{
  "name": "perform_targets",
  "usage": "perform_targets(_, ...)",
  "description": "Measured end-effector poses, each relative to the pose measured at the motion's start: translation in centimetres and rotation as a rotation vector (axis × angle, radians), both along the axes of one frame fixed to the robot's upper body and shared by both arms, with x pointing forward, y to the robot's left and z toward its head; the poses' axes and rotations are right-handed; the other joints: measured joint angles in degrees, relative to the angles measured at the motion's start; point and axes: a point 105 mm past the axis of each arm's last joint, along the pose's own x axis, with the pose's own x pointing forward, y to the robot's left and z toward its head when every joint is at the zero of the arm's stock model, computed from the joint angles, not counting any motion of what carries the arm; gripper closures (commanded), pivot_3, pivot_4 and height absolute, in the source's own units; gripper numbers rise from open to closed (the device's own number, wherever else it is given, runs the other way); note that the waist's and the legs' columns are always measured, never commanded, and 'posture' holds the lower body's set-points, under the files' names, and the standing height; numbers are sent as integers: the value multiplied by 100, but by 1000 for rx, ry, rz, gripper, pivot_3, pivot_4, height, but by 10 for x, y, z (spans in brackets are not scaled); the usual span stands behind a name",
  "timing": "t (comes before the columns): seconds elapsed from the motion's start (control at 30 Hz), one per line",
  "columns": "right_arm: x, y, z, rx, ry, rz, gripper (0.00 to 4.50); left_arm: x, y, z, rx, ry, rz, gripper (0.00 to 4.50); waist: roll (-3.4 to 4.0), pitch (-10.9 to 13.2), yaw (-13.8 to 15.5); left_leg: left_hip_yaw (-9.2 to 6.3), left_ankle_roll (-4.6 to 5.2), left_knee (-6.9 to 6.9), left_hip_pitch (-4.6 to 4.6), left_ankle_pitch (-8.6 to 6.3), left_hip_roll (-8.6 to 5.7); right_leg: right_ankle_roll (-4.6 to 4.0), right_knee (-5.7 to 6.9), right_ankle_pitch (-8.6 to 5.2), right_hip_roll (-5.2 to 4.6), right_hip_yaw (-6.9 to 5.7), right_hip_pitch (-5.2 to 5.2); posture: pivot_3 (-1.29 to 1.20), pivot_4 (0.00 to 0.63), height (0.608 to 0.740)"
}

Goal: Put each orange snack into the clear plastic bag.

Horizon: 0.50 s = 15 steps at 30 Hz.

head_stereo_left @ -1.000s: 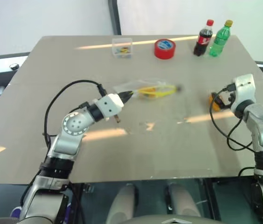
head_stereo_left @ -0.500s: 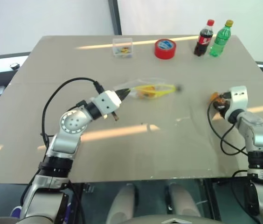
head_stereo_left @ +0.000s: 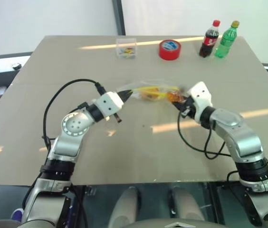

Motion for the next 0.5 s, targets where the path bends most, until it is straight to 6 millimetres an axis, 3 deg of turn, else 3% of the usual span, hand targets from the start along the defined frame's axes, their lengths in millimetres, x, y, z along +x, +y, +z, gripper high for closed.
perform_targets(0.17, 7, 16, 5, -15, -6, 40, 3441, -10, -7, 1, 8, -4, -47, 4500, 0, 0, -27, 2, -1, 0, -4, 0, 0, 0, 2, 0, 0, 3, -7, 0, 150, 740)
perform_targets(0.3, 12, 27, 10, 22, 14, 61, 3441, -25, -12, -12, 66, 28, -107, 4500, 0, 0, -24, 5, -1, 0, -12, 1, 0, -1, 6, 0, 0, 5, -18, 0, 150, 740)
perform_targets(0.5, 8, 25, 15, 86, 85, 122, 3441, -32, -13, -21, 85, 60, -130, 4500, 0, 0, 3, 3, 0, 0, -19, 0, 2, -1, 6, 1, -2, 3, -23, 0, 150, 740)
